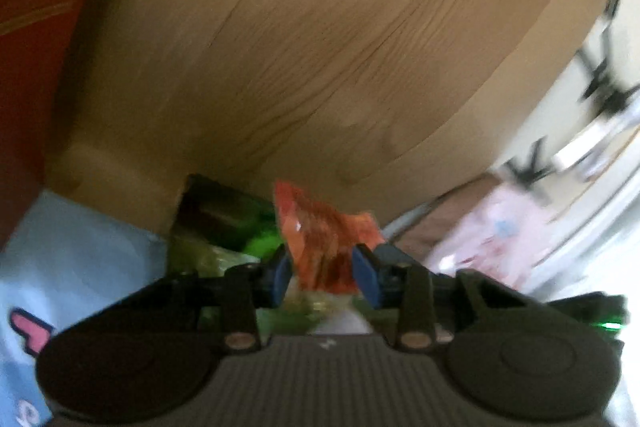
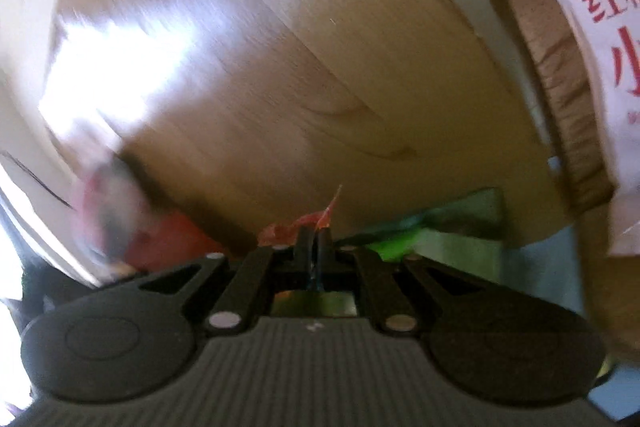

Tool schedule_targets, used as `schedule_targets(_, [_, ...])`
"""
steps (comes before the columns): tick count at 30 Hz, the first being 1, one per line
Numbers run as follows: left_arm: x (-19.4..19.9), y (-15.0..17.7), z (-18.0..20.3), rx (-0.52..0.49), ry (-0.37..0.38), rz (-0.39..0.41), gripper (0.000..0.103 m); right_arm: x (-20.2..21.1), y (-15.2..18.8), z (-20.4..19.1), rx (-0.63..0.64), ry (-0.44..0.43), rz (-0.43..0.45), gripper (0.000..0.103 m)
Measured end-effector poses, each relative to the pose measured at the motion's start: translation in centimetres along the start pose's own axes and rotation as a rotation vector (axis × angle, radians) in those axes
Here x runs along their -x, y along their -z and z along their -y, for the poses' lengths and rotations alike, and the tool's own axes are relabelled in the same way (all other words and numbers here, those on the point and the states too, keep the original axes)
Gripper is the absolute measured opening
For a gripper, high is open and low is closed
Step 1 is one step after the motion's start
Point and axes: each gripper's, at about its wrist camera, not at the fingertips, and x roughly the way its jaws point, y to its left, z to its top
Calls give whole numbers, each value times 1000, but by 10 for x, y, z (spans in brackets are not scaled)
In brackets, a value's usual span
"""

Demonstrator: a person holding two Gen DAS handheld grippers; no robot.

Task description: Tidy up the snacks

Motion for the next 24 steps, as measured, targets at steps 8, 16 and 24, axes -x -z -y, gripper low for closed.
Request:
schedule_targets(8, [29, 25, 19, -165, -219, 90, 37, 48, 21, -20, 141, 122, 133, 32])
schedule_targets(16, [97, 99, 65, -378, -358, 164, 62, 145, 102, -49, 232, 121, 136, 70])
schedule_targets(24, [146, 178, 89, -424, -423, 136, 102, 196, 184, -75, 207, 217, 84, 101])
